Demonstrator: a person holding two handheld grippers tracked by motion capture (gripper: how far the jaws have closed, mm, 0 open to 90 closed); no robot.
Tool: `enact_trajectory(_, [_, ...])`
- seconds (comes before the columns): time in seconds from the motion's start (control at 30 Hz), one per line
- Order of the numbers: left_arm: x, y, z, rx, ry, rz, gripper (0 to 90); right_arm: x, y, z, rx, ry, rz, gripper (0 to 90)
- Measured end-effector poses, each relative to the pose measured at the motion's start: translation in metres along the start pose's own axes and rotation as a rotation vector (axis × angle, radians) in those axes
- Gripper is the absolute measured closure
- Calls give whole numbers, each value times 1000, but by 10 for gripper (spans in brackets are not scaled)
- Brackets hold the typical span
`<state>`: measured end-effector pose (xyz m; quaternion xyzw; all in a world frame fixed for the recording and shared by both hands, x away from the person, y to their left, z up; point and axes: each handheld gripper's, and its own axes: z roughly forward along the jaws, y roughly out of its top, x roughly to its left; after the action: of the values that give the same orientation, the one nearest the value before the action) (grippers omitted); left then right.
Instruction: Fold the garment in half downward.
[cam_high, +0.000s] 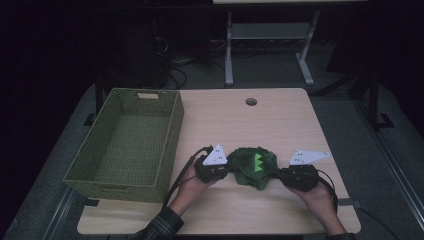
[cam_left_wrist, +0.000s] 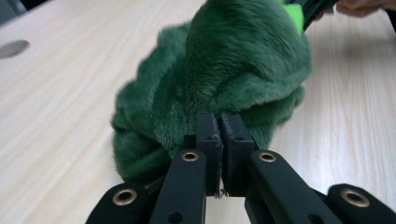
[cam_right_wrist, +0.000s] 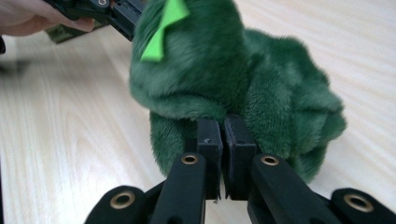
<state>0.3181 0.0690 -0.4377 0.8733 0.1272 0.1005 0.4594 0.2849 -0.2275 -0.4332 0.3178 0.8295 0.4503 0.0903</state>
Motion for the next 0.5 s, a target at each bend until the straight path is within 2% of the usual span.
enact_trajectory(0.07, [-4,-6,4,25,-11,2,869,2,-7,1,17,4,-7,863])
enact_trajectory(0.3, [-9,-17,10,59,-40,1,871,4,-20,1,43,33,1,860])
enact_trajectory(0.4, [-13,-20,14,84,-53,16,872,7,-24,6,68,45,-12,857])
enact_trajectory(0.5, [-17,-25,19,108,-69,13,873,11,-26,12,99,51,-41,854])
